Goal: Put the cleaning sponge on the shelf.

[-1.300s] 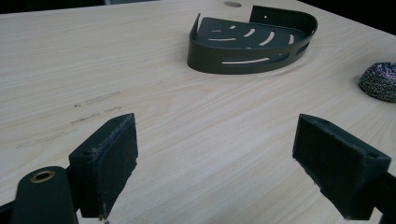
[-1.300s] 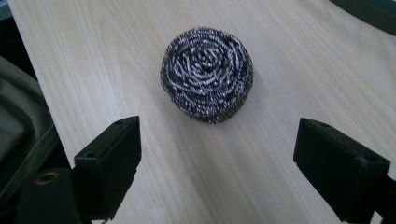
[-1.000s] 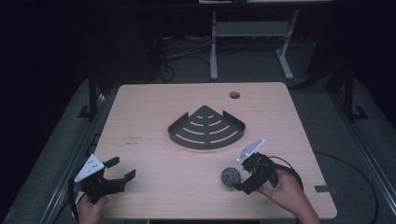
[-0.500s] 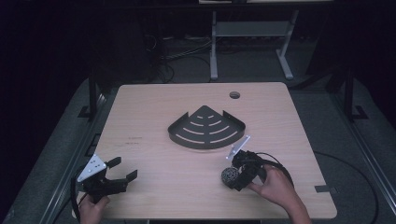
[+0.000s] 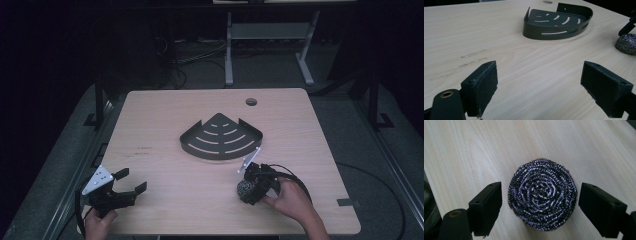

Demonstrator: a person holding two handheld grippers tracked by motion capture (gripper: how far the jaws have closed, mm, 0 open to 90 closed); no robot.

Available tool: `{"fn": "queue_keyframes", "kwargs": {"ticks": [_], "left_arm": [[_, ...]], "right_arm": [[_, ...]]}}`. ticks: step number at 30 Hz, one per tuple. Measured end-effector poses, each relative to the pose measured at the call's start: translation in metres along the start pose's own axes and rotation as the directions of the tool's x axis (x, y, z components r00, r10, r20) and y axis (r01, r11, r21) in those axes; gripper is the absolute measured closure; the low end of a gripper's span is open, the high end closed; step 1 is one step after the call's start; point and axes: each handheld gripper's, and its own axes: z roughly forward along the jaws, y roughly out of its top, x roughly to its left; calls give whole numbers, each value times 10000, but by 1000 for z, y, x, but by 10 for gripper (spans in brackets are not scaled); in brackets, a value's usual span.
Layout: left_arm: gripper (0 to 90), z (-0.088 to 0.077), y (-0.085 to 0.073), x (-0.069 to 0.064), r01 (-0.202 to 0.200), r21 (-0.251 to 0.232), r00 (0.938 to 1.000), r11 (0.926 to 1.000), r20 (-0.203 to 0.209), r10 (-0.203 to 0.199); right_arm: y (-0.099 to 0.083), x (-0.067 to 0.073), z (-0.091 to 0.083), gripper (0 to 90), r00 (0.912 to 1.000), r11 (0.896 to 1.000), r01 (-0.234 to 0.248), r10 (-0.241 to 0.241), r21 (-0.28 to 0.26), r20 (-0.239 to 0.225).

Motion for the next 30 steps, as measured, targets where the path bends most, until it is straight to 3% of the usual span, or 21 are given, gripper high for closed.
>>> {"fn": "queue_keyframes", "kwargs": {"ticks": [11,16,30], "left_arm": [[133,-1,0,0,-34,12,10000,10000,-31,34],[133,-2,0,2,5,-57,10000,10000,-76,-6],[133,-5,0,4,171,-190,9997,9997,-174,-174]], "right_arm": [[1,-2,6,230,9999,9996,-3,-1,271,149],[2,0,8,293,9997,9993,152,-158,341,162],[10,1,-1,309,9997,9996,231,-233,160,125]]}}
